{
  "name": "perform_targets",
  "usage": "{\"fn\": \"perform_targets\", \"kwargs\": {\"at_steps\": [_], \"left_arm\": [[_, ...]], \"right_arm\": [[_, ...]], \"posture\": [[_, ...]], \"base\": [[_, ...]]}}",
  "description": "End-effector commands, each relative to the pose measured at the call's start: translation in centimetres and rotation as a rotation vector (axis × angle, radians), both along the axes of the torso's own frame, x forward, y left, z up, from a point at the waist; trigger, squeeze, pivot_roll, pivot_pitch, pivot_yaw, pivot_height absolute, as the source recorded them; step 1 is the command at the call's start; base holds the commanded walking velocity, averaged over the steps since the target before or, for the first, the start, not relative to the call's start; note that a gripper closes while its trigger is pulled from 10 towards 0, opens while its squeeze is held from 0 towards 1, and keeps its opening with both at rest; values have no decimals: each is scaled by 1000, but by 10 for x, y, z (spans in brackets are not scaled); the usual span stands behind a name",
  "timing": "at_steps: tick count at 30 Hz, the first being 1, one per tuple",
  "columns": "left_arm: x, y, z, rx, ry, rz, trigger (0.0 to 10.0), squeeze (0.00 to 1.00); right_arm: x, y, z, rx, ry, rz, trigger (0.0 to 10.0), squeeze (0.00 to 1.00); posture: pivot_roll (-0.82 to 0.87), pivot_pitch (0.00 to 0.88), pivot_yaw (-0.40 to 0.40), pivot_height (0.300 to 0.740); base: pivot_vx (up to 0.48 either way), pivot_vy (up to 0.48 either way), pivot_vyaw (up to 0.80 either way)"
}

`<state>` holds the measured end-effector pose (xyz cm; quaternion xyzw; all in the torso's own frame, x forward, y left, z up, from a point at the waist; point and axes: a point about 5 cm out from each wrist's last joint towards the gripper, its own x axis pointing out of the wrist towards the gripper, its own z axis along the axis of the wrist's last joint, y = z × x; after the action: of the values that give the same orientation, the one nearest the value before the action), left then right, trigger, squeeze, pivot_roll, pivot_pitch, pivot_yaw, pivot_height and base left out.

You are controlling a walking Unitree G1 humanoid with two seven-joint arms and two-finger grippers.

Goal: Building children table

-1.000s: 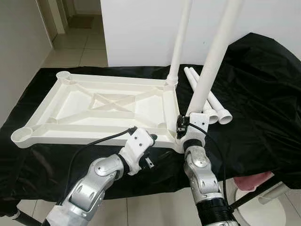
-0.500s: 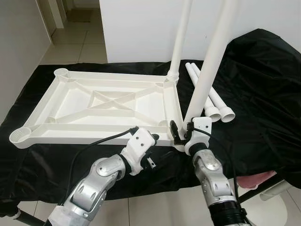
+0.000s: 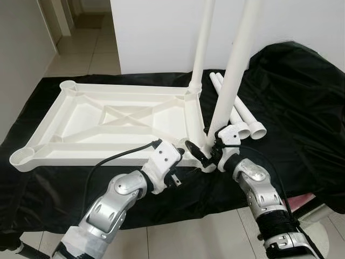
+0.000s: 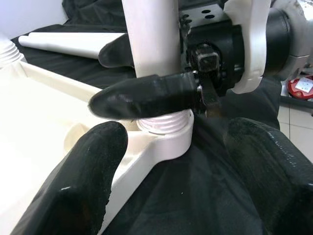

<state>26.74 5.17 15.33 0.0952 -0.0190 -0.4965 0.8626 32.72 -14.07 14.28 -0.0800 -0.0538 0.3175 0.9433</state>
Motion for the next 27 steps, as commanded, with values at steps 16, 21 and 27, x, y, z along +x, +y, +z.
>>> {"fn": "perform_targets", "kwargs": {"at_steps": [16, 21, 27], "left_arm": [[-2, 5, -1, 30, -13, -29, 10000, 0], [-5, 11, -5, 41, 4, -18, 10000, 0], [-9, 8, -9, 30, 6, 0, 10000, 0]], "right_arm": [[-2, -6, -16, 40, 87, 16, 10000, 0], [-7, -4, -25, 72, 96, -77, 10000, 0], [-12, -4, -33, 116, 109, -192, 10000, 0]], "posture": [[3, 0, 8, 740], [2, 0, 14, 740], [-5, 0, 15, 740]], "base": [[0, 0, 0], [0, 0, 0], [0, 0, 0]]}}
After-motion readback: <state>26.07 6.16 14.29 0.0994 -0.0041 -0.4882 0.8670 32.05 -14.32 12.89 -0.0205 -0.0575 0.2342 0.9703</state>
